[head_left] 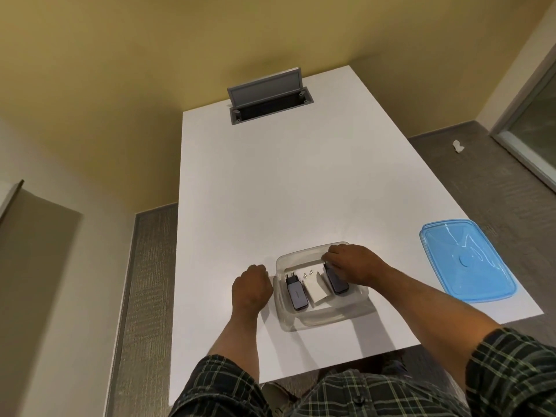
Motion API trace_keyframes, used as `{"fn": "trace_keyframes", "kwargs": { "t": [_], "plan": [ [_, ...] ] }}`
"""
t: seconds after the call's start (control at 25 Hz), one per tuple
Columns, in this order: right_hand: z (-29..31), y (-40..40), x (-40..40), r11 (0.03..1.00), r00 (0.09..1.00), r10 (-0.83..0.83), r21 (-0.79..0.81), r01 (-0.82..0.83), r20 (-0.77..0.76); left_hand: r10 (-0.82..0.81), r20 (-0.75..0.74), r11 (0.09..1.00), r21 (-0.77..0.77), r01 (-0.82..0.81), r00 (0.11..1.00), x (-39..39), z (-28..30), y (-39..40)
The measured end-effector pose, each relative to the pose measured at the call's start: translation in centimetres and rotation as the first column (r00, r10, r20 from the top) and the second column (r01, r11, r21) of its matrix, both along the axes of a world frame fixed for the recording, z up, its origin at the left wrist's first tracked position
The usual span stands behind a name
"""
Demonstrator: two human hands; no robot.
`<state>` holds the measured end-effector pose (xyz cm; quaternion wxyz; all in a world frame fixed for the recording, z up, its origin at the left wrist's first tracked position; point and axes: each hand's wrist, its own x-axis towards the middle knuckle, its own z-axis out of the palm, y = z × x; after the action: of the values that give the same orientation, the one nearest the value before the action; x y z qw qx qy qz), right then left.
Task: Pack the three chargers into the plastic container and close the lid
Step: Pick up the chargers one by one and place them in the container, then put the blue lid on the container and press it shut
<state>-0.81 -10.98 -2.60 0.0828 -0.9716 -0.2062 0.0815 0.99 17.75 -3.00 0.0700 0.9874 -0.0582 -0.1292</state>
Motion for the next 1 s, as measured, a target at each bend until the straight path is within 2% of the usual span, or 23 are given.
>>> {"fn": "trace_keyframes", "kwargs": {
  "t": [0.08,0.16,0.4,0.52,0.68,0.88,1.0],
  "plan": [
    [0.8,-0.8,0.0,0.993,0.995,-0.074,0.1,0.067,0.065,0.003,0.103,0.999,-0.044,0.002,0.995,1.1,1.0,-1.3],
    [1.5,-1.7,-0.2,0.982,0.982,-0.15,0.136,0.134,0.118,-0.034,0.168,0.996,-0.075,0.047,0.985,2.3,1.9,-3.0],
    [2.2,-6.3,-1.4,0.908,0.905,-0.411,0.147,0.393,0.114,-0.302,0.297,0.937,-0.084,0.34,0.906,4.3,4.3,-10.7],
    [1.5,-9.4,-3.1,0.825,0.828,-0.561,0.08,0.56,0.002,-0.478,0.284,0.861,-0.039,0.508,0.831,3.9,5.0,-15.0],
    [0.2,-12.7,-5.8,0.723,0.719,-0.689,-0.022,0.69,-0.095,-0.699,0.249,0.697,0.029,0.716,0.67,1.8,4.6,-20.2],
    [-0.6,-16.2,-8.4,0.56,0.551,-0.825,-0.061,0.826,-0.125,-0.835,0.087,0.549,0.073,0.833,0.543,-0.2,3.6,-25.8],
    [-0.6,-18.4,-9.1,0.483,0.468,-0.873,-0.106,0.869,-0.142,-0.851,0.009,0.525,0.034,0.85,0.525,-1.3,2.8,-28.3]
  ]
}}
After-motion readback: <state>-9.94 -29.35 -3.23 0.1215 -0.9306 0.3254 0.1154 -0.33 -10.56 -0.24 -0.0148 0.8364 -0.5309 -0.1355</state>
